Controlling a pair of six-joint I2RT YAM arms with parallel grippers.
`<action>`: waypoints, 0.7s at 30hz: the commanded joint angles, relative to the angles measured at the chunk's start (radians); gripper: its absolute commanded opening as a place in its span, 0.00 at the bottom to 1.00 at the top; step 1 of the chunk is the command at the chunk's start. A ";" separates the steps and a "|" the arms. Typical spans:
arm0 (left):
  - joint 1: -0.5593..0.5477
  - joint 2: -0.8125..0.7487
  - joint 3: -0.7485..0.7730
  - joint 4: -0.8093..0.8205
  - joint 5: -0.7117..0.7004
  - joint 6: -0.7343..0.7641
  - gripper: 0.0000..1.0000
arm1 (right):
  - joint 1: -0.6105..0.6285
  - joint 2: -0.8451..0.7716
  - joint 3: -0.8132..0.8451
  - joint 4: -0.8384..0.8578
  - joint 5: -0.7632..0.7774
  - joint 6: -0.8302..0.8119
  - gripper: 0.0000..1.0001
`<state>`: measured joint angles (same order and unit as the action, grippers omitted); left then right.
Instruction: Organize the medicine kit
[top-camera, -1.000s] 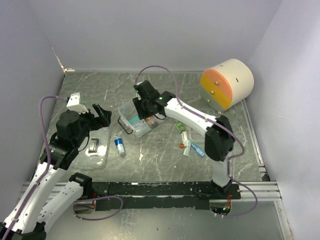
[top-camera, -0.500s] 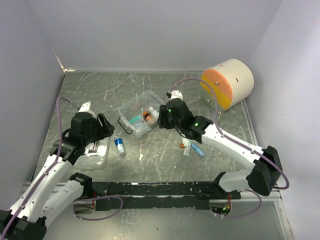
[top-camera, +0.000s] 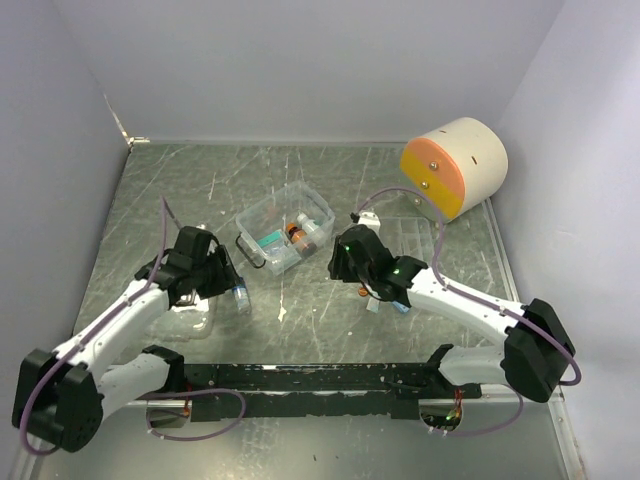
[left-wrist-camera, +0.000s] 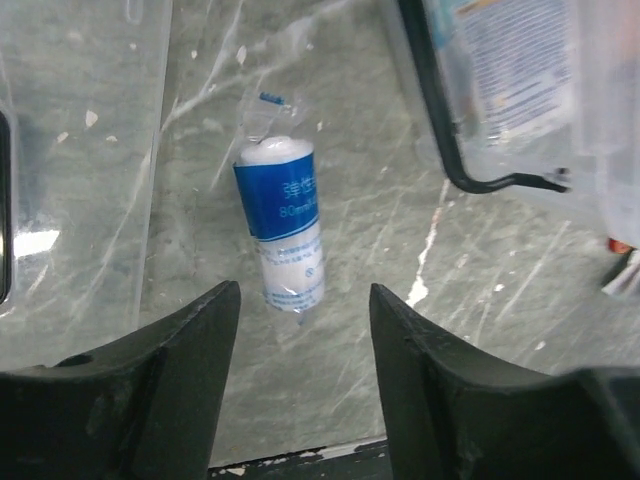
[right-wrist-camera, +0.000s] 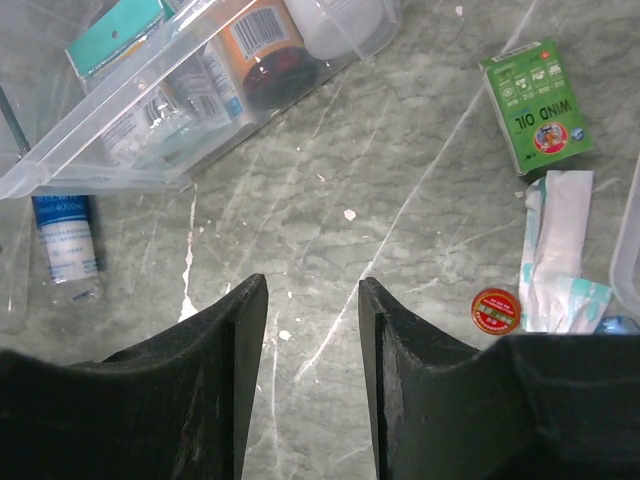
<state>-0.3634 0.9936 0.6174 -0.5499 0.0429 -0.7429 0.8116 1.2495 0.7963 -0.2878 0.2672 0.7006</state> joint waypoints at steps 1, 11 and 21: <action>-0.003 0.086 -0.026 0.074 0.049 -0.002 0.60 | -0.006 -0.017 -0.026 0.091 -0.015 0.059 0.41; -0.005 0.230 -0.016 0.148 0.048 0.007 0.62 | -0.007 0.009 -0.024 0.138 -0.060 -0.007 0.41; -0.005 0.273 -0.043 0.231 0.009 0.029 0.59 | -0.006 0.052 -0.030 0.167 -0.088 -0.011 0.41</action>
<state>-0.3637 1.2671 0.5896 -0.4030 0.0673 -0.7364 0.8070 1.2903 0.7700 -0.1619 0.1890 0.6960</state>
